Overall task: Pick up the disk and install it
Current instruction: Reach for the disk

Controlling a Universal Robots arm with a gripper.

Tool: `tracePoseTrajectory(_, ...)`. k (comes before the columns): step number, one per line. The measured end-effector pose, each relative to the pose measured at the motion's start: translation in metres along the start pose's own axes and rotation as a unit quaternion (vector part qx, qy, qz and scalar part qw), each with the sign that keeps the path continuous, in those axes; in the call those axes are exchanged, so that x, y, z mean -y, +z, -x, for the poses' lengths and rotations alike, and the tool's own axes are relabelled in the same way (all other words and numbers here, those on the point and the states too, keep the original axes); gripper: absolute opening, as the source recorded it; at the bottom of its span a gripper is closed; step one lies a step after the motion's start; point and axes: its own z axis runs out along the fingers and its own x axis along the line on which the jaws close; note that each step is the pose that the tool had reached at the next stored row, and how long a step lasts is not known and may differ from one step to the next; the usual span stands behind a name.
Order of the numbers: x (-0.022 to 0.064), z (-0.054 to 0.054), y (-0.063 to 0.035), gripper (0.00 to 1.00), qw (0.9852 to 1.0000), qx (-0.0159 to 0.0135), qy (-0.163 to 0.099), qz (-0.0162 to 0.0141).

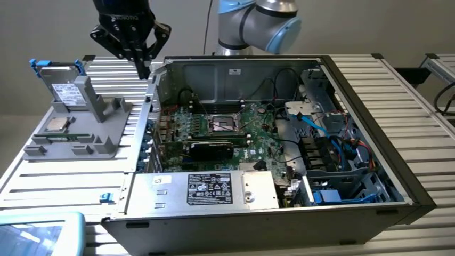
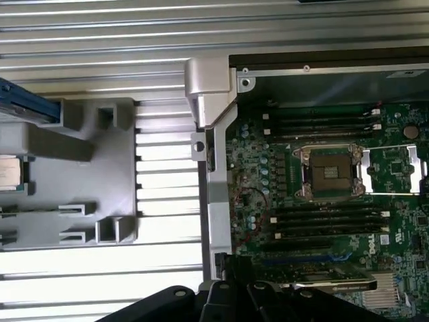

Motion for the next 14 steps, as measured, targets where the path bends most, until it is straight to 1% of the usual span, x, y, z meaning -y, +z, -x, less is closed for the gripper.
tracePoseTrajectory(5, -0.0026, -0.023, 0.003, 0.11, 1.0, 0.0, 0.0, 0.0)
tracePoseTrajectory(9, -0.0064, -0.041, 0.0042, 0.11, 1.0, 0.0, 0.0, -0.0008)
tracePoseTrajectory(14, -0.0123, -0.065, 0.0045, 0.11, 1.0, -0.002, 0.0, -0.0022)
